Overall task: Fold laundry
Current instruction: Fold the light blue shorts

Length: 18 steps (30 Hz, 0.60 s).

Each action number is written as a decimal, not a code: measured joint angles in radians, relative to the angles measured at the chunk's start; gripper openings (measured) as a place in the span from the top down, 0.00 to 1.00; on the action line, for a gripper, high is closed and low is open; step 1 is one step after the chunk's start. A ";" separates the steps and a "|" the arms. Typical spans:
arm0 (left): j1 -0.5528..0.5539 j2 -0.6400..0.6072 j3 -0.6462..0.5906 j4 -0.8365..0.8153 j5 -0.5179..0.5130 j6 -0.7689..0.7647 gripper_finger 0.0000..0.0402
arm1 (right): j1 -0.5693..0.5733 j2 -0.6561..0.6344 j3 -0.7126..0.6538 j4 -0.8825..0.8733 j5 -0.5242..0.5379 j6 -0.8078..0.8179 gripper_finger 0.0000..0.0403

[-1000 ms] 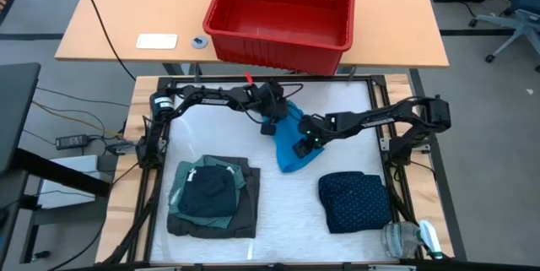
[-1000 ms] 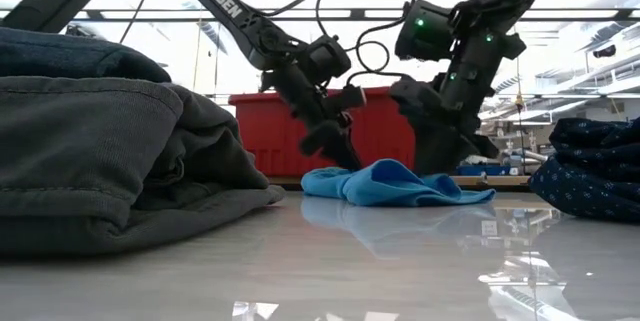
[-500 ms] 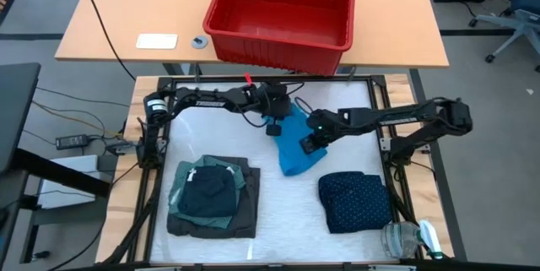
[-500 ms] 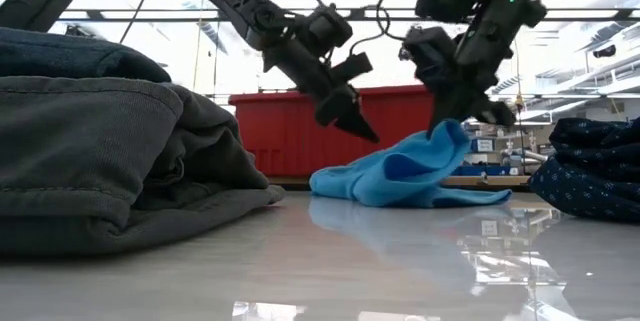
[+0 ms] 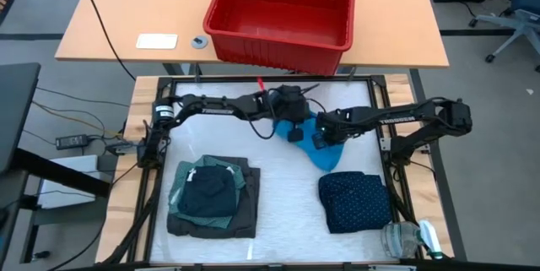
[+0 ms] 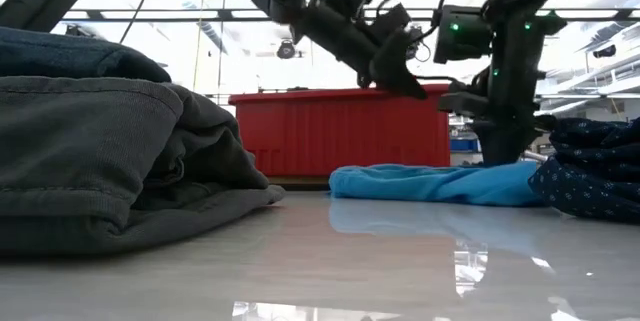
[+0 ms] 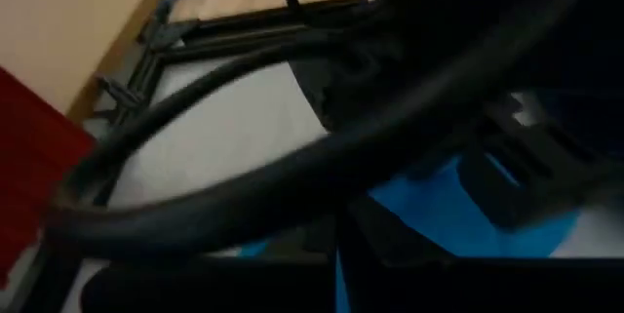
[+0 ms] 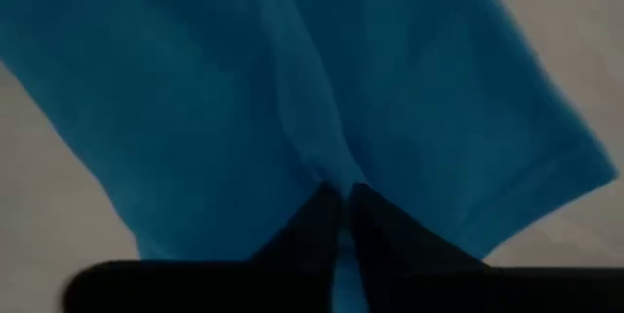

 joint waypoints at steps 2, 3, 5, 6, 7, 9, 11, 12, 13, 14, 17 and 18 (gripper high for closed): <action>-0.004 -0.008 0.033 -0.095 -0.001 -0.031 0.97 | -0.008 -0.008 0.010 -0.020 -0.003 -0.033 0.80; -0.005 -0.008 0.050 -0.136 -0.001 -0.051 0.96 | -0.011 -0.018 0.019 -0.033 0.015 -0.045 0.76; -0.009 -0.007 0.080 -0.210 -0.002 -0.102 0.95 | -0.018 -0.041 0.040 -0.068 0.091 -0.061 0.70; -0.009 -0.007 0.095 -0.233 -0.002 -0.131 0.95 | -0.025 -0.050 0.048 -0.094 0.137 -0.067 0.68; -0.011 -0.007 0.104 -0.244 -0.001 -0.161 0.95 | -0.034 -0.057 0.054 -0.122 0.183 -0.069 0.66; -0.017 -0.009 0.108 -0.261 0.007 -0.210 0.95 | -0.061 -0.068 0.068 -0.162 0.230 -0.073 0.65; -0.025 -0.007 0.107 -0.272 0.038 -0.240 0.96 | -0.083 -0.079 0.074 -0.179 0.206 -0.103 0.65; -0.032 -0.001 0.107 -0.277 0.054 -0.241 0.97 | -0.088 -0.084 0.074 -0.178 0.164 -0.122 0.65; -0.039 0.004 0.107 -0.276 0.071 -0.241 0.98 | -0.089 -0.088 0.074 -0.172 0.116 -0.144 0.66; -0.045 0.011 0.107 -0.282 0.088 -0.240 0.98 | -0.085 -0.092 0.074 -0.163 0.064 -0.168 0.66; -0.063 0.049 0.106 -0.295 0.119 -0.230 0.99 | -0.065 -0.093 0.074 -0.136 -0.074 -0.226 0.68; -0.066 0.068 0.106 -0.293 0.122 -0.228 0.99 | -0.057 -0.089 0.074 -0.134 -0.093 -0.235 0.69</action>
